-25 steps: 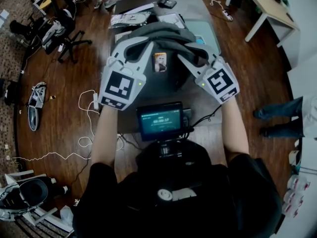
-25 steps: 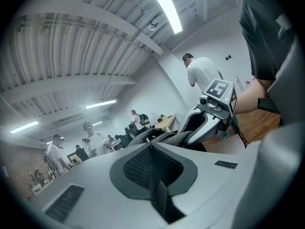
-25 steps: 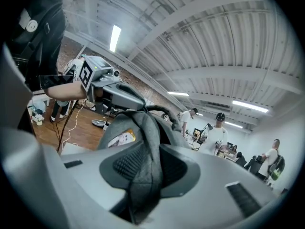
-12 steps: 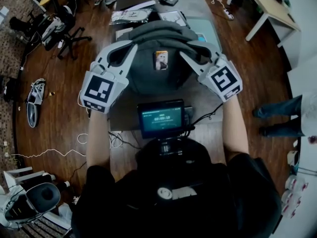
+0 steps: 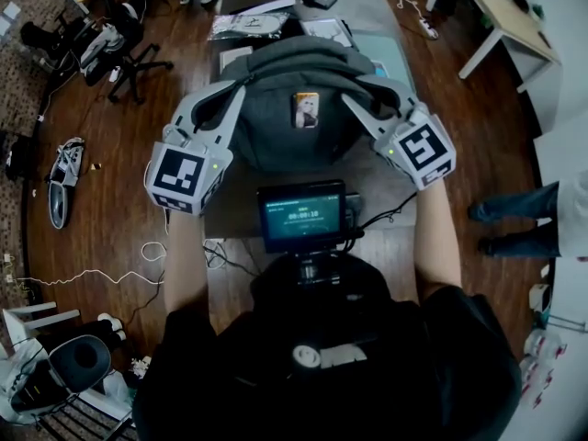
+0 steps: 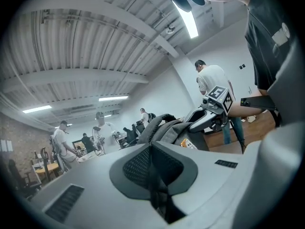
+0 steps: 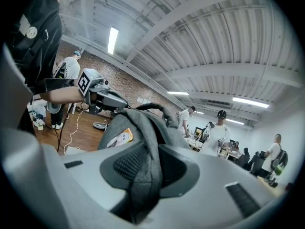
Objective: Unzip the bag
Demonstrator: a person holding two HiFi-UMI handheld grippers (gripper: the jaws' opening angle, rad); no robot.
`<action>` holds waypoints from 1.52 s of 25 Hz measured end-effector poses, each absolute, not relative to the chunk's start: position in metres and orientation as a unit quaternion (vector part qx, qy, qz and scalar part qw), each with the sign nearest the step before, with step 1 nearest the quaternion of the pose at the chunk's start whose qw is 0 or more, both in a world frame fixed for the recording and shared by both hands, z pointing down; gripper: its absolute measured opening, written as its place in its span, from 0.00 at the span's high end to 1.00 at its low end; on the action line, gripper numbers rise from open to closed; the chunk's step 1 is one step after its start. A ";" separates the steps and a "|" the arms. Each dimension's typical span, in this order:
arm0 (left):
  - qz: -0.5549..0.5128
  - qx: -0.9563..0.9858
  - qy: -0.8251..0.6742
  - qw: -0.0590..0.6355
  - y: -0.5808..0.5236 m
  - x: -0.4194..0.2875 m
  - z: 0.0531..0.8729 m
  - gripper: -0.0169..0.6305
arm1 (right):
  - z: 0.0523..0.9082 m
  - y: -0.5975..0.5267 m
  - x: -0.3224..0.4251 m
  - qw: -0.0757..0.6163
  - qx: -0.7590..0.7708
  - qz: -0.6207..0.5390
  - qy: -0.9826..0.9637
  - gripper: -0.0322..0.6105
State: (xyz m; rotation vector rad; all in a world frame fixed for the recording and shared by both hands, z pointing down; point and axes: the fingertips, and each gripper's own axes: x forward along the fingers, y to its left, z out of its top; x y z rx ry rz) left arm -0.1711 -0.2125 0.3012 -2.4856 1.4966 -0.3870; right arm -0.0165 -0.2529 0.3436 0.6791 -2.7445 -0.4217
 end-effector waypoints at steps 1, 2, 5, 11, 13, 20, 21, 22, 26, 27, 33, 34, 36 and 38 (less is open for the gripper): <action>-0.132 -0.844 0.509 0.108 -0.211 -0.172 0.301 0.96 | 0.343 -0.253 -0.016 0.142 0.235 -0.146 -0.950 0.77; -0.133 -0.843 0.510 0.109 -0.210 -0.173 0.301 0.96 | 0.343 -0.252 -0.016 0.142 0.235 -0.147 -0.950 0.77; -0.144 -0.838 0.512 0.116 -0.207 -0.175 0.299 0.96 | 0.342 -0.250 -0.016 0.145 0.232 -0.152 -0.950 0.77; -0.166 -0.827 0.524 0.121 -0.199 -0.185 0.305 0.96 | 0.342 -0.246 -0.012 0.150 0.236 -0.165 -0.946 0.77; -0.163 -0.823 0.532 0.113 -0.196 -0.191 0.310 0.96 | 0.343 -0.245 -0.011 0.149 0.235 -0.163 -0.946 0.77; -0.127 -0.813 0.564 0.068 -0.189 -0.209 0.331 0.96 | 0.346 -0.247 -0.008 0.146 0.240 -0.157 -0.947 0.77; -0.122 -0.809 0.571 0.065 -0.189 -0.211 0.333 0.96 | 0.346 -0.248 -0.008 0.145 0.241 -0.155 -0.947 0.77; -0.117 -0.806 0.577 0.064 -0.189 -0.213 0.335 0.96 | 0.346 -0.249 -0.007 0.145 0.243 -0.154 -0.947 0.77; -0.105 -0.790 0.601 0.060 -0.187 -0.222 0.346 0.96 | 0.347 -0.250 -0.006 0.143 0.248 -0.149 -0.947 0.77; -0.101 -0.787 0.606 0.058 -0.187 -0.224 0.348 0.96 | 0.347 -0.251 -0.006 0.142 0.248 -0.148 -0.947 0.77; -0.082 -0.771 0.630 0.045 -0.184 -0.231 0.365 0.96 | 0.347 -0.252 -0.006 0.139 0.251 -0.148 -0.947 0.77; -0.080 -0.768 0.634 0.042 -0.184 -0.233 0.368 0.96 | 0.347 -0.252 -0.006 0.139 0.251 -0.147 -0.947 0.77; -0.078 -0.764 0.640 0.036 -0.184 -0.236 0.375 0.96 | 0.348 -0.253 -0.006 0.138 0.252 -0.146 -0.947 0.77; -0.079 -0.761 0.644 0.031 -0.185 -0.239 0.382 0.97 | 0.349 -0.253 -0.006 0.137 0.254 -0.147 -0.946 0.77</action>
